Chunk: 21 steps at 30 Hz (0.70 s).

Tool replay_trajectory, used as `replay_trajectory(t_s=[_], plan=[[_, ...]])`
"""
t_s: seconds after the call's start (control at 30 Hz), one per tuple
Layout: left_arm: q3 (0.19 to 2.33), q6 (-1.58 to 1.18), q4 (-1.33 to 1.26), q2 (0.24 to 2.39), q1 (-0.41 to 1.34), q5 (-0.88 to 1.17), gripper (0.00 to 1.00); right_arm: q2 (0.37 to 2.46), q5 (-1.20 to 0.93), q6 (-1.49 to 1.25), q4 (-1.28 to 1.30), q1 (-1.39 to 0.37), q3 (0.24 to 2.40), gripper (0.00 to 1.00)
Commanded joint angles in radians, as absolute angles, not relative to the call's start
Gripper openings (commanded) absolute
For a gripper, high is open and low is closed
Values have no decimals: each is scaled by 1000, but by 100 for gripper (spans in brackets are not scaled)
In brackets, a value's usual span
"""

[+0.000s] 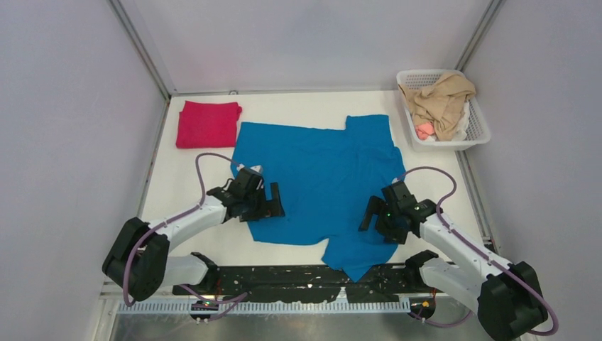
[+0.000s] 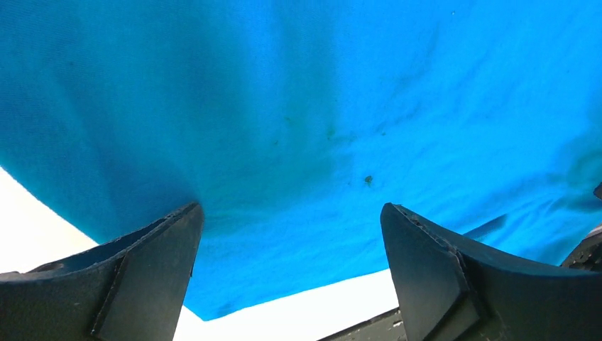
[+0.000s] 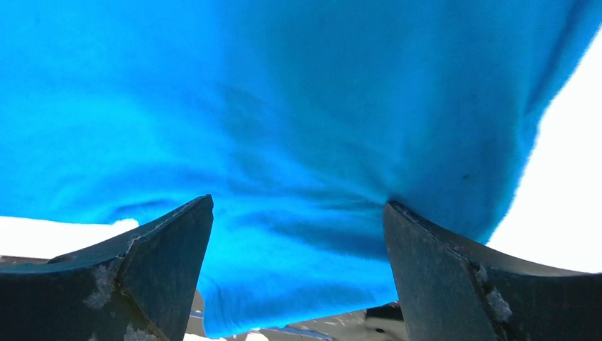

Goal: Fold and stack the t-shirts
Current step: Flatten out the tshirt

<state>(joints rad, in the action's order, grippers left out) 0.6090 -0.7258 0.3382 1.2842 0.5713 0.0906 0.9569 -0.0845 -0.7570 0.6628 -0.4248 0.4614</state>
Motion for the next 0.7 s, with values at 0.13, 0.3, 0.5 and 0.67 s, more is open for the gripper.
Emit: replay_trajectory(t_s=[0.13,0.3,0.5,0.67], plan=[[585,-711,571,1236,574,48,100,954,22,-724,885,-375,527,95],[702,-683,612,1167,573,-56,100,968,160,-640,884,-374,790,95],[1000,-596,627,1294,508,-112,100,1229,173,-584,625,-348,1032,95],[1229,-560,669,1520,412,-75,100,1564,165,-581,570,-296,1241,95]])
